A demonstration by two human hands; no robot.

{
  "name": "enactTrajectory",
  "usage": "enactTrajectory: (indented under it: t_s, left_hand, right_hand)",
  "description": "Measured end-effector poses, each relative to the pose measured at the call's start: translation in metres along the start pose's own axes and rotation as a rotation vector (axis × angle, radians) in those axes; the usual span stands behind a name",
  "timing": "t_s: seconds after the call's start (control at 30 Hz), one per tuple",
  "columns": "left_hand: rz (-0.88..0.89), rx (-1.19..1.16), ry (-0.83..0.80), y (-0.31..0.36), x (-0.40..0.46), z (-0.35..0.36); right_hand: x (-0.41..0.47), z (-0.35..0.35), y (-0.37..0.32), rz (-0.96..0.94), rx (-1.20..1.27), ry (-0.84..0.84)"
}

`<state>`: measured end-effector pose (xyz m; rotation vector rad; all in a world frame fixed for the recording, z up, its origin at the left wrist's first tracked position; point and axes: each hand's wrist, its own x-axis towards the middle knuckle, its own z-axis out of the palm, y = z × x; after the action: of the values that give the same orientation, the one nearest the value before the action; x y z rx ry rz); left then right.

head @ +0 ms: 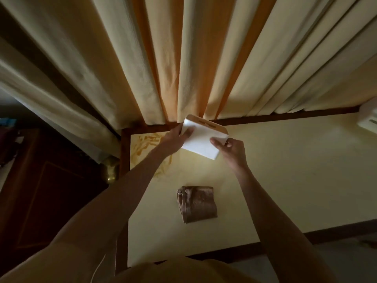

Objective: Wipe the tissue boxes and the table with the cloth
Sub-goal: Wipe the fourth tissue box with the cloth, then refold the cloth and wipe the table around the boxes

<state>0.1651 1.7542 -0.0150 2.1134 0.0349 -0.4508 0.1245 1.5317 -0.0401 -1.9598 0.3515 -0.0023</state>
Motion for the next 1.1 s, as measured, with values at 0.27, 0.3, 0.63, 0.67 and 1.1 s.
enactTrajectory:
  t_s: [0.27, 0.3, 0.63, 0.67, 1.1]
  left_hand:
    - [-0.011, -0.031, -0.228, 0.047, 0.061, -0.002]
    - [-0.015, -0.033, -0.235, 0.048, 0.067, 0.002]
    - [-0.098, -0.14, -0.212, 0.055, 0.105, 0.017]
    - [-0.1, -0.17, -0.197, 0.053, 0.106, 0.016]
    - [-0.066, 0.01, 0.035, -0.08, -0.039, 0.014]
  right_hand:
    - [0.024, -0.001, -0.014, 0.249, -0.078, 0.23]
    - [0.027, -0.001, -0.012, 0.277, -0.078, 0.244]
    - [0.055, -0.01, 0.002, 0.404, -0.099, 0.27]
    - [0.055, -0.01, 0.003, 0.414, -0.087, 0.269]
    - [-0.106, 0.036, 0.073, -0.2, -0.218, 0.097]
